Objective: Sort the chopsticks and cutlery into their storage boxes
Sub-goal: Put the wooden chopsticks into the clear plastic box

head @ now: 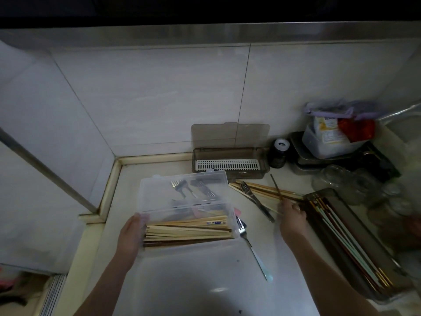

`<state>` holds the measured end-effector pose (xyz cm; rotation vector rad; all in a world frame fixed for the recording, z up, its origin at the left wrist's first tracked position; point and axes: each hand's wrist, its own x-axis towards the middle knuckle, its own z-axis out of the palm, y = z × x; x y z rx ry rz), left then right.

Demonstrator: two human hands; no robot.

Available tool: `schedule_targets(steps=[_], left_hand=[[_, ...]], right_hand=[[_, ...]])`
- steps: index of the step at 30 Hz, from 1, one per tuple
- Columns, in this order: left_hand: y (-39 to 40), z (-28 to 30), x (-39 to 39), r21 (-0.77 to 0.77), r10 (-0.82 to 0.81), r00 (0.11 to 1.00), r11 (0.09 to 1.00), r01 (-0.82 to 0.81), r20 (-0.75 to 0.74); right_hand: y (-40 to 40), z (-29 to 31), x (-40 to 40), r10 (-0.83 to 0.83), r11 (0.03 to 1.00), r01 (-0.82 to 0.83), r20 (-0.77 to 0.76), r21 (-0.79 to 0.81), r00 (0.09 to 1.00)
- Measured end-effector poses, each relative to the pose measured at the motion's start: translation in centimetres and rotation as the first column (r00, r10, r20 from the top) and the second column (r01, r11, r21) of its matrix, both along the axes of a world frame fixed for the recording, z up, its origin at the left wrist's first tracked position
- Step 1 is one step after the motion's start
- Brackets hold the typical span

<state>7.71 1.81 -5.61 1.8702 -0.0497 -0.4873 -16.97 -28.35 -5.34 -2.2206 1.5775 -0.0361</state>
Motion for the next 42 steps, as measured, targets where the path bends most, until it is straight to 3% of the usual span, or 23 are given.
schedule_targets(steps=[3, 7, 9, 13, 15, 19, 23, 29, 33, 35, 38, 42], left_hand=[[0.0, -0.1, 0.1, -0.004, 0.005, 1.0, 1.0, -0.005, -0.018], [-0.1, 0.1, 0.0, -0.015, 0.027, 0.998, 1.0, -0.028, -0.05], [-0.1, 0.1, 0.1, -0.022, 0.028, 0.998, 0.999, -0.029, -0.049], [-0.2, 0.5, 0.1, 0.003, 0.037, 0.997, 0.999, -0.037, -0.064], [-0.1, 0.5, 0.1, -0.005, 0.035, 0.996, 0.999, -0.036, -0.084], [0.1, 1.0, -0.3, -0.057, 0.036, 0.995, 0.998, -0.042, -0.098], [0.1, 1.0, -0.1, -0.049, 0.037, 0.99, 0.998, -0.044, -0.135], [-0.4, 1.3, -0.4, -0.056, 0.034, 0.995, 0.998, -0.039, -0.092], [-0.4, 1.3, -0.6, -0.059, 0.033, 0.997, 0.998, -0.037, -0.07], [-0.4, 1.4, -0.7, -0.062, 0.04, 0.997, 0.997, -0.044, -0.07], [-0.3, 1.2, -0.5, -0.053, 0.036, 0.997, 0.998, -0.04, -0.073], [-0.3, 0.7, -0.1, -0.002, 0.035, 0.997, 0.999, -0.035, -0.067]], right_hand=[[0.8, 1.0, 0.3, -0.011, 0.998, 0.022, 0.157, -0.067, 0.988], [3.2, 2.7, 2.8, 0.079, 0.975, -0.029, 0.223, -0.219, 0.972], [5.0, 4.2, 4.7, 0.131, 0.973, -0.064, 0.307, -0.22, 0.943], [9.0, 7.4, 8.6, 0.243, 0.969, -0.219, 0.584, -0.114, 0.774], [11.0, 8.4, 10.0, 0.331, 0.934, -0.337, 0.644, -0.119, 0.69], [13.9, 8.1, 11.6, 0.551, 0.814, -0.564, 0.495, -0.14, 0.672], [14.9, 5.3, 11.7, 0.729, 0.674, -0.737, 0.189, -0.038, 0.657], [13.0, 4.5, 9.8, 0.595, 0.797, -0.604, 0.159, 0.01, 0.788], [9.8, 4.1, 8.7, 0.427, 0.899, -0.369, 0.277, -0.238, 0.861], [7.8, 3.6, 8.0, 0.289, 0.936, -0.211, 0.27, -0.283, 0.918], [4.8, 2.5, 6.7, 0.133, 0.969, -0.105, 0.115, -0.223, 0.984], [1.6, 0.3, 4.3, 0.032, 0.998, -0.041, -0.144, -0.056, 0.989]])
